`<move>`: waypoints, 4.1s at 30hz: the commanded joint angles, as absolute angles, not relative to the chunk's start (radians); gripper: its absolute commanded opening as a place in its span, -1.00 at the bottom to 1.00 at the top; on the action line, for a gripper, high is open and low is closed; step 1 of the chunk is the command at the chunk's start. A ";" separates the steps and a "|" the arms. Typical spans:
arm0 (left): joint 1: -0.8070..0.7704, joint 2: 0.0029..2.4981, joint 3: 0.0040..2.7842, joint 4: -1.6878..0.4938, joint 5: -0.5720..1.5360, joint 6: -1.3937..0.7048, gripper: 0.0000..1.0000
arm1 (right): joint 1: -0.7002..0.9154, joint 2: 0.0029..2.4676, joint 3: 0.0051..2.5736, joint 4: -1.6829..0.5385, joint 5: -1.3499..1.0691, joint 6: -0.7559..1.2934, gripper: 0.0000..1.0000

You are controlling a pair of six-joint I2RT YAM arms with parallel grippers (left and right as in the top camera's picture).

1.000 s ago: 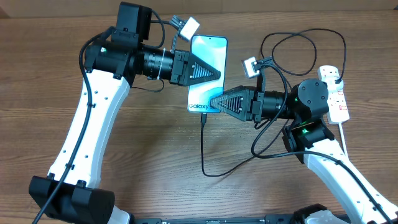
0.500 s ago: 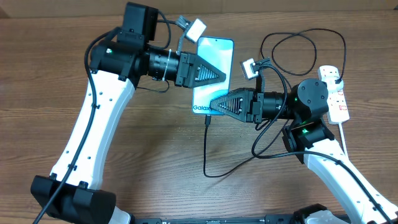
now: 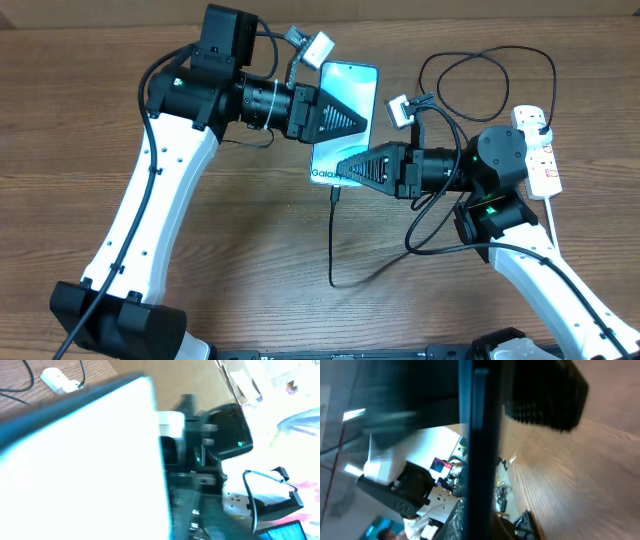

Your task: Plug charger to phone and switch on socket

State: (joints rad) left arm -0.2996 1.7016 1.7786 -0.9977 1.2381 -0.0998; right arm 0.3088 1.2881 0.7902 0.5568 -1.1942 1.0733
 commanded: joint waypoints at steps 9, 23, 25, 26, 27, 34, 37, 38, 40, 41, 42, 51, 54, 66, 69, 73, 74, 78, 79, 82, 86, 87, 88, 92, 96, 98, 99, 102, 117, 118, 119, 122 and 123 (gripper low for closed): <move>-0.244 1.693 1.787 -1.002 1.006 -0.094 1.00 | 0.307 1.293 0.807 0.082 -1.053 0.752 -0.92; -0.222 1.694 1.787 -1.131 0.257 -0.173 1.00 | 0.308 1.535 0.807 -0.150 -0.819 0.600 -0.92; -0.222 1.694 1.787 -1.130 0.191 -0.173 1.00 | 0.308 1.588 0.807 -0.130 -0.817 0.600 -0.92; -0.222 1.694 1.787 -1.129 0.151 -0.173 1.00 | 0.310 1.608 0.807 -0.122 -0.812 0.600 -0.92; -0.222 1.694 1.787 -1.131 0.121 -0.172 1.00 | 0.310 1.630 0.807 -0.110 -0.811 0.600 -0.92; -0.222 1.694 1.787 -1.132 0.085 -0.172 1.00 | 0.344 1.755 0.807 -0.025 -0.776 0.601 -0.91; -0.222 1.694 1.787 -1.132 0.085 -0.172 1.00 | 0.368 1.796 0.807 0.000 -0.744 0.601 -0.90; -0.222 1.694 1.787 -1.132 0.085 -0.172 0.99 | 0.377 1.805 0.807 0.003 -0.726 0.601 -0.90; -0.222 1.694 1.787 -1.132 0.085 -0.172 0.99 | 0.403 1.818 0.807 0.017 -0.695 0.600 -0.91; -0.222 1.694 1.787 -1.132 0.085 -0.172 0.99 | 0.412 1.818 0.807 0.031 -0.691 0.600 -0.91; -0.222 1.694 1.787 -1.132 0.085 -0.172 0.99 | 0.418 1.818 0.807 0.046 -0.688 0.600 -0.91; -0.222 1.694 1.787 -1.132 0.085 -0.172 0.99 | 0.438 1.821 0.807 0.097 -0.600 0.601 -0.93; -0.222 1.694 1.787 -1.132 0.085 -0.172 0.99 | 0.438 1.835 0.807 0.105 -0.613 0.601 -0.92; -0.222 1.694 1.787 -1.132 0.085 -0.172 0.99 | 0.438 1.882 0.826 0.126 -0.674 0.600 -0.91; -0.222 1.694 1.787 -1.132 0.085 -0.172 1.00 | 0.438 1.895 0.826 0.135 -0.675 0.601 -0.89; -0.222 1.694 1.787 -1.132 0.085 -0.172 1.00 | 0.438 1.897 0.826 0.146 -0.675 0.601 -0.82; -0.222 1.694 1.787 -1.132 0.085 -0.172 1.00 | 0.438 1.897 0.826 0.149 -0.675 0.601 -0.81; -0.222 1.694 1.787 -1.132 0.085 -0.172 1.00 | 0.438 1.897 0.826 0.156 -0.675 0.601 -0.69; -0.222 1.694 1.787 -1.132 0.085 -0.172 0.99 | 0.438 1.897 0.826 0.157 -0.675 0.601 -0.68; -0.222 1.694 1.787 -1.132 0.085 -0.172 1.00 | 0.438 1.897 0.826 0.156 -0.675 0.602 -0.59; -0.222 1.694 1.787 -1.132 0.085 -0.172 0.99 | 0.437 1.897 0.826 0.155 -0.675 0.605 -0.53; -0.222 1.694 1.787 -1.132 0.085 -0.172 0.99 | 0.437 1.897 0.826 0.155 -0.675 0.605 -0.53; -0.222 1.694 1.787 -1.132 0.085 -0.172 0.99 | 0.437 1.897 0.826 0.155 -0.675 0.605 -0.52; -0.222 1.694 1.787 -1.132 0.085 -0.172 0.99 | 0.437 1.897 0.826 0.155 -0.668 0.628 -0.50; -0.222 1.694 1.787 -1.132 0.085 -0.172 1.00 | 0.437 1.897 0.826 0.143 -0.624 0.661 -0.32; -0.222 1.694 1.787 -1.132 0.085 -0.172 0.99 | 0.437 1.896 0.826 0.137 -0.613 0.666 -0.29; -0.222 1.694 1.787 -1.132 0.085 -0.172 0.99 | 0.437 1.896 0.826 0.132 -0.603 0.667 -0.23; -0.222 1.694 1.787 -1.132 0.085 -0.172 1.00 | 0.437 1.891 0.827 0.116 -0.570 0.684 -0.03; -0.222 1.694 1.787 -1.132 0.085 -0.172 1.00 | 0.437 1.849 0.827 0.047 -0.487 0.684 0.29; -0.222 1.694 1.787 -1.132 0.085 -0.172 0.99 | 0.437 1.849 0.827 0.047 -0.487 0.684 0.30; -0.222 1.694 1.787 -1.132 0.085 -0.172 1.00 | 0.437 1.849 0.827 0.047 -0.487 0.684 0.31; -0.222 1.694 1.787 -1.132 0.085 -0.172 1.00 | 0.437 1.848 0.828 0.043 -0.487 0.685 0.31; -0.222 1.694 1.787 -1.132 0.085 -0.172 1.00 | 0.437 1.848 0.829 0.039 -0.486 0.685 0.31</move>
State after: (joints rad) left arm -0.2264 1.7039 1.7752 -1.1309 0.0952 -0.1581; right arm 0.4358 1.8500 0.8288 0.0589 -0.5564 0.6876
